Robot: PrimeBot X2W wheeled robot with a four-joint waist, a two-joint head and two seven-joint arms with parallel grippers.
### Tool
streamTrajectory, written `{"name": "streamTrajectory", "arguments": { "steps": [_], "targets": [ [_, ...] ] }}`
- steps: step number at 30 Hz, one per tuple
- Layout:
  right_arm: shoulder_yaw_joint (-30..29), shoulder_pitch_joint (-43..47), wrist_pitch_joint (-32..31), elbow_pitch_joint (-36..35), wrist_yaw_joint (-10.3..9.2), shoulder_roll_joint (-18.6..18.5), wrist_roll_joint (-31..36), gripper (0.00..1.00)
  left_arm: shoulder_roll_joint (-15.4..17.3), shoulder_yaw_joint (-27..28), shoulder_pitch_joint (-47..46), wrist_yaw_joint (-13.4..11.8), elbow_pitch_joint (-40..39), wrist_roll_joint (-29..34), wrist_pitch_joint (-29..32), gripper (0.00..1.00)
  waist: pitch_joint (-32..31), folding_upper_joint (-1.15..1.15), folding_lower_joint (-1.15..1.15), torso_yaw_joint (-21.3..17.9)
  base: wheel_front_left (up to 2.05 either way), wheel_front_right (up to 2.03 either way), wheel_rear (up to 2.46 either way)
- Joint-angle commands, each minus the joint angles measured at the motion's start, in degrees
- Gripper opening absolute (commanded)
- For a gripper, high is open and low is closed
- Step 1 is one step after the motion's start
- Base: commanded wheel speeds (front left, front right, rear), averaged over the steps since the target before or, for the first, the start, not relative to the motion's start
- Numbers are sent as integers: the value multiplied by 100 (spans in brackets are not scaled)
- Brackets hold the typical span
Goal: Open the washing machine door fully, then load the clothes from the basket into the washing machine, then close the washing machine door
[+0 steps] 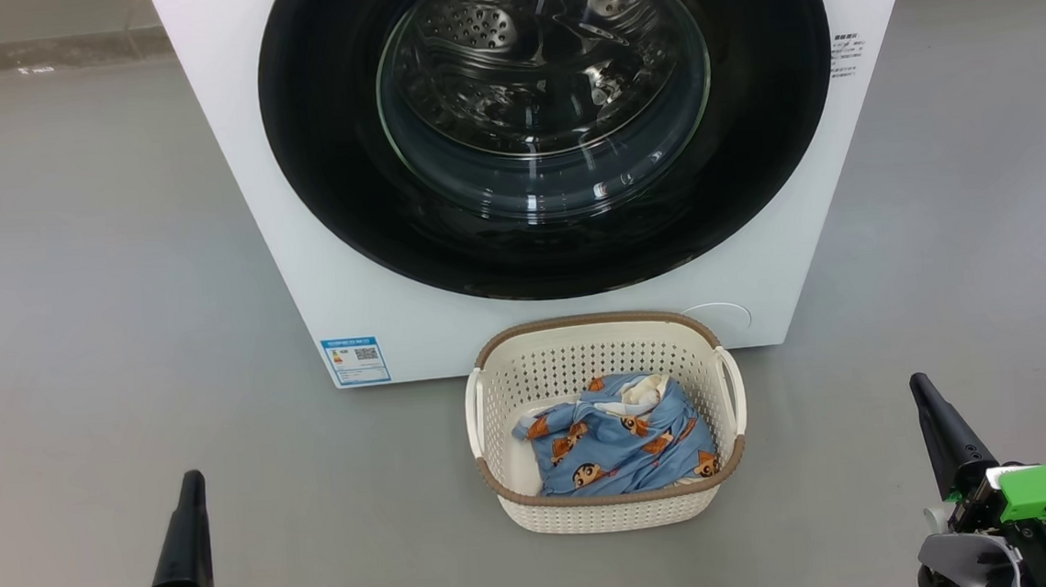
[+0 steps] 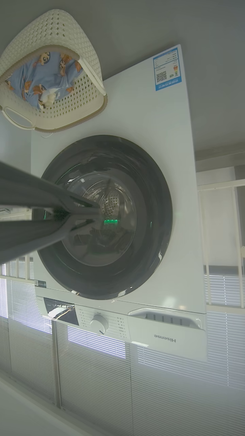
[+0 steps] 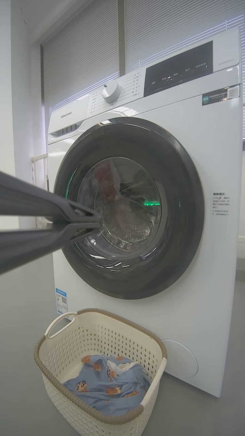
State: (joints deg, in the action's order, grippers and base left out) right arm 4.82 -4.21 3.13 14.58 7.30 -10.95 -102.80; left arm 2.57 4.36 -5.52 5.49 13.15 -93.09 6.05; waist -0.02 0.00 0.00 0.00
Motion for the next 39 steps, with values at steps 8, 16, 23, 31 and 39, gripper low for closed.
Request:
{"name": "streamTrajectory", "arguments": {
  "steps": [8, 16, 23, 31, 39],
  "targets": [
    [97, -222, 31, -168, 19, -124, -3, 0, 56, 193, -72, 5, -106, 70, 18, 0, 0, 0, 0, 0, 0, 0, 0],
    [101, -222, 34, -169, 19, -127, -6, 0, 54, 195, -72, 5, -106, 71, 19, 0, 0, 0, 0, 0, 0, 0, 0],
    [104, -222, 37, -170, 19, -129, -9, 0, 53, 196, -72, 5, -106, 72, 20, 0, 0, 0, 0, 0, 0, 0, 0],
    [107, -222, 40, -170, 19, -132, -12, 0, 52, 198, -72, 5, -106, 74, 21, 0, 0, 0, 0, 0, 0, 0, 0],
    [111, -222, 42, -171, 19, -135, -15, 0, 51, 199, -72, 4, -106, 75, 22, 0, 0, 0, 0, 0, 0, 0, 0]
  ]
}}
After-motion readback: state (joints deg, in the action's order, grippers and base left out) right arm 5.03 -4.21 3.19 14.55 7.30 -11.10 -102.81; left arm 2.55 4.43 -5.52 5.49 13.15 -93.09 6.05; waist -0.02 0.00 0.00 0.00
